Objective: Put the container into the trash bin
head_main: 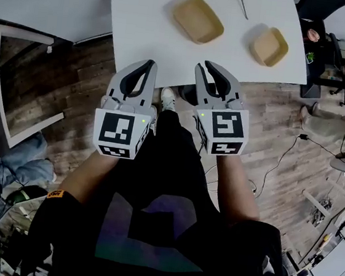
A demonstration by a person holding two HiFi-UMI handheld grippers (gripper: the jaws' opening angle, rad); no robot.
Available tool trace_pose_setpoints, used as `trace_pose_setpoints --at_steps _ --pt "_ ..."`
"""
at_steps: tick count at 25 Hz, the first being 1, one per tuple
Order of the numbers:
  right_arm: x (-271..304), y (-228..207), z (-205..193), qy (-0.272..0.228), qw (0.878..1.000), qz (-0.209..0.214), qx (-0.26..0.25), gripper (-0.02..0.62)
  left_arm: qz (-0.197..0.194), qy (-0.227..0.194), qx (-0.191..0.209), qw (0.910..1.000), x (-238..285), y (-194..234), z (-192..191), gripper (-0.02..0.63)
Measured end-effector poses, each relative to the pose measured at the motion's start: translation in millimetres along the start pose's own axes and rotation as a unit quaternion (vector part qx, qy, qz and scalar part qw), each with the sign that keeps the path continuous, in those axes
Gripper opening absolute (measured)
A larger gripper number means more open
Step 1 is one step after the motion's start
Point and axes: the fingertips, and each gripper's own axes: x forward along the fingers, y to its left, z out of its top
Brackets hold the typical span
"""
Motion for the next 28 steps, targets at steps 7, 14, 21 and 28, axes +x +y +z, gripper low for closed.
trace_pose_setpoints --at_steps 7,14,21,28 --pt "48 -18 -10 0.039 0.998 0.03 -0.029 0.069 0.03 0.024 -0.01 0.9992 37 15 -13 0.009" --pt "91 -36 -22 0.067 0.995 0.05 -0.058 0.069 0.055 0.043 -0.026 0.9972 76 32 -27 0.009" --pt "130 -42 -36 0.096 0.99 0.067 -0.08 0.073 0.066 0.064 -0.039 0.995 106 52 -45 0.009" --pt "156 -43 -50 0.124 0.984 0.086 -0.095 0.078 0.071 0.088 -0.066 0.9914 128 68 -66 0.009"
